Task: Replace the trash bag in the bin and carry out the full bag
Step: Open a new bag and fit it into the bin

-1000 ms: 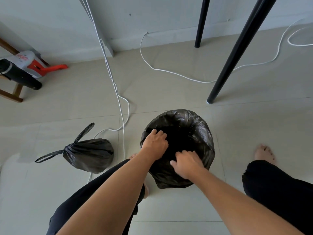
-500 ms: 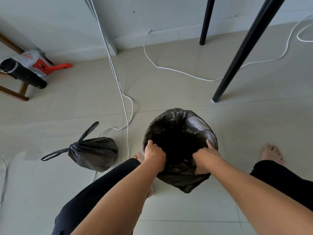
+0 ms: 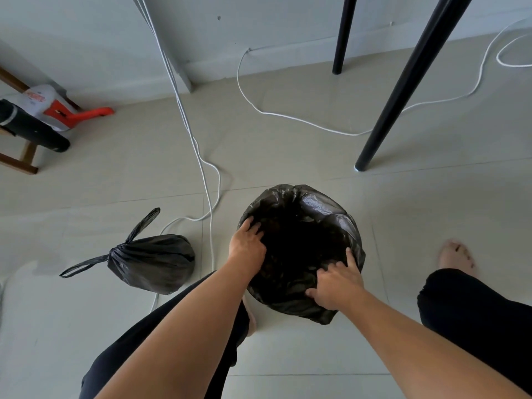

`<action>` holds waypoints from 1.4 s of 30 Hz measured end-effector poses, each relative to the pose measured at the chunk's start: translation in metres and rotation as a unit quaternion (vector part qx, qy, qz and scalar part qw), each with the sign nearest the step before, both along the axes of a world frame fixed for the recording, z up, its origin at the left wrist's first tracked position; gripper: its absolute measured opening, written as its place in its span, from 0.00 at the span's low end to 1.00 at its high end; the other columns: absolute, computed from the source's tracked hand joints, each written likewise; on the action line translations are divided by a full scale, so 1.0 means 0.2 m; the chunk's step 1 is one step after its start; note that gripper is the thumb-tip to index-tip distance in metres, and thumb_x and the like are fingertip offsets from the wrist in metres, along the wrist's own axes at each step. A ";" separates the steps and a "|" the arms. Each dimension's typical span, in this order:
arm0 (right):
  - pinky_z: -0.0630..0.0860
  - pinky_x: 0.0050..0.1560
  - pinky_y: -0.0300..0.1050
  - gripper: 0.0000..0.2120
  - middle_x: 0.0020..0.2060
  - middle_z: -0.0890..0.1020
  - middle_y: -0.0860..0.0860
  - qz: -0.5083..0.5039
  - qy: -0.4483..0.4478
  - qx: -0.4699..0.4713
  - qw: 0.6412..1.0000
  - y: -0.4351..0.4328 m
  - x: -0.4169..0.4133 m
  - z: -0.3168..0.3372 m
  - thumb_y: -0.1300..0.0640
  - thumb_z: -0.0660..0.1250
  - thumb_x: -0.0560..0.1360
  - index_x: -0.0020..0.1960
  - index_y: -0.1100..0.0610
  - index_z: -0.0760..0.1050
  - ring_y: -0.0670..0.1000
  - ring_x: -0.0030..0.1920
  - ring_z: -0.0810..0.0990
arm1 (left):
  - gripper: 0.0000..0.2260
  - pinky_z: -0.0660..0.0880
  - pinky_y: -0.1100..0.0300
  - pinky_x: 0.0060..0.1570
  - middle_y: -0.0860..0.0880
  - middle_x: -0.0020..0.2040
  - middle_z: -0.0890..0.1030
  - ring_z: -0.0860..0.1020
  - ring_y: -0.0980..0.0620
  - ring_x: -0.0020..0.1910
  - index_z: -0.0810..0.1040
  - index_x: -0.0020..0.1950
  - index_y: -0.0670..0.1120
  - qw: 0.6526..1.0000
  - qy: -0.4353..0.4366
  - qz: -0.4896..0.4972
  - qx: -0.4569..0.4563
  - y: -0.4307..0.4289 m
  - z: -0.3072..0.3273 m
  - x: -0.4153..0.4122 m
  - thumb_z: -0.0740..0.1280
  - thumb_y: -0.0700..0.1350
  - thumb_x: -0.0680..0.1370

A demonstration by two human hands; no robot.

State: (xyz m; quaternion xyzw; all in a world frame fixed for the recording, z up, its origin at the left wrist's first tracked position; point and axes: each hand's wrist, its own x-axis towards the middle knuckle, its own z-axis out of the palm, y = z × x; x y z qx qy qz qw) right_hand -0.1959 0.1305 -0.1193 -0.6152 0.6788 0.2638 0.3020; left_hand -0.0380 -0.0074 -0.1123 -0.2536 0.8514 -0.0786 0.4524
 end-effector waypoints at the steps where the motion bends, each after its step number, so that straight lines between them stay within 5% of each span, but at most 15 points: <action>1: 0.30 0.72 0.63 0.36 0.63 0.77 0.56 0.013 0.006 -0.019 1.000 0.01 -0.02 0.00 0.30 0.48 0.75 0.68 0.54 0.72 0.58 0.68 0.70 | 0.28 0.33 0.41 0.73 0.49 0.79 0.54 0.45 0.45 0.79 0.63 0.76 0.53 1.000 -0.015 -0.002 -0.007 0.01 -0.01 0.02 0.60 0.58 0.77; 6: 0.39 0.76 0.57 0.39 0.42 0.83 0.52 0.059 -0.009 -0.179 0.982 0.06 -0.09 0.01 0.30 0.41 0.74 0.49 0.55 0.82 0.54 0.52 0.79 | 0.30 0.26 0.39 0.67 0.46 0.80 0.48 0.41 0.44 0.78 0.59 0.78 0.52 0.999 -0.035 0.010 -0.029 0.07 -0.04 0.06 0.54 0.61 0.78; 9: 0.43 0.77 0.57 0.34 0.38 0.81 0.51 0.082 -0.010 -0.213 0.974 0.04 -0.17 0.02 0.33 0.44 0.76 0.44 0.55 0.82 0.54 0.48 0.79 | 0.30 0.32 0.38 0.71 0.45 0.79 0.55 0.47 0.41 0.78 0.60 0.77 0.52 0.998 -0.047 0.041 -0.021 0.13 -0.03 0.03 0.54 0.62 0.77; 12: 0.45 0.77 0.58 0.27 0.40 0.80 0.52 0.091 0.006 -0.222 0.971 -0.02 -0.20 0.03 0.38 0.53 0.76 0.44 0.56 0.82 0.55 0.50 0.78 | 0.23 0.54 0.44 0.68 0.46 0.65 0.75 0.68 0.44 0.66 0.74 0.67 0.51 0.999 0.016 0.042 -0.005 0.15 0.01 -0.04 0.60 0.59 0.76; 16: 0.53 0.76 0.53 0.19 0.51 0.80 0.55 0.023 -0.038 -0.219 0.975 -0.11 -0.07 0.08 0.45 0.58 0.77 0.55 0.57 0.79 0.57 0.58 0.75 | 0.15 0.63 0.51 0.59 0.46 0.59 0.74 0.70 0.46 0.58 0.77 0.62 0.49 0.992 0.128 0.003 -0.016 0.08 0.08 -0.13 0.62 0.51 0.77; 20: 0.55 0.75 0.57 0.26 0.62 0.76 0.59 -0.033 -0.014 -0.100 0.994 -0.09 0.05 0.06 0.42 0.57 0.77 0.66 0.58 0.71 0.59 0.66 0.71 | 0.18 0.58 0.49 0.68 0.48 0.68 0.71 0.65 0.46 0.67 0.74 0.68 0.50 0.996 0.082 -0.016 -0.018 -0.02 0.07 -0.11 0.62 0.50 0.78; 26: 0.31 0.74 0.61 0.23 0.65 0.76 0.56 0.070 0.057 0.029 0.995 -0.06 -0.06 0.07 0.42 0.55 0.77 0.63 0.52 0.77 0.58 0.72 0.63 | 0.28 0.39 0.45 0.75 0.49 0.78 0.60 0.51 0.47 0.78 0.62 0.77 0.51 1.000 -0.027 0.000 0.007 0.00 0.00 0.01 0.61 0.56 0.78; 30: 0.28 0.72 0.62 0.18 0.68 0.73 0.57 0.094 0.058 0.014 0.994 -0.16 -0.09 0.12 0.51 0.62 0.74 0.63 0.51 0.77 0.59 0.75 0.58 | 0.24 0.49 0.45 0.74 0.48 0.70 0.71 0.62 0.45 0.73 0.69 0.72 0.51 0.997 -0.036 0.035 0.055 0.09 -0.03 0.01 0.61 0.56 0.77; 33: 0.36 0.75 0.62 0.19 0.66 0.72 0.58 0.075 0.023 -0.036 0.996 -0.22 -0.06 0.15 0.54 0.65 0.72 0.63 0.53 0.76 0.60 0.73 0.61 | 0.15 0.65 0.51 0.62 0.48 0.59 0.78 0.73 0.46 0.60 0.76 0.62 0.49 0.994 0.065 0.028 0.083 0.10 -0.01 -0.02 0.63 0.51 0.77; 36: 0.43 0.77 0.59 0.24 0.70 0.69 0.59 0.018 -0.030 -0.029 0.999 -0.21 0.01 0.13 0.49 0.63 0.75 0.68 0.56 0.70 0.60 0.74 0.60 | 0.12 0.66 0.52 0.60 0.47 0.59 0.77 0.71 0.46 0.60 0.78 0.60 0.48 0.988 0.149 -0.026 0.041 0.02 0.03 -0.06 0.62 0.47 0.78; 39: 0.43 0.76 0.61 0.33 0.75 0.61 0.61 -0.011 -0.032 0.040 0.999 -0.15 0.03 0.09 0.38 0.59 0.76 0.74 0.56 0.63 0.61 0.77 0.53 | 0.17 0.55 0.45 0.72 0.47 0.73 0.68 0.61 0.45 0.73 0.75 0.67 0.51 0.993 0.111 -0.041 0.017 -0.06 0.04 -0.07 0.61 0.49 0.79; 42: 0.39 0.76 0.58 0.38 0.76 0.61 0.61 0.034 0.010 0.089 0.995 -0.11 -0.01 0.06 0.30 0.53 0.75 0.75 0.55 0.63 0.60 0.77 0.53 | 0.21 0.40 0.44 0.74 0.49 0.79 0.57 0.48 0.47 0.78 0.68 0.74 0.52 0.999 0.017 -0.035 0.014 -0.11 0.02 -0.04 0.59 0.51 0.81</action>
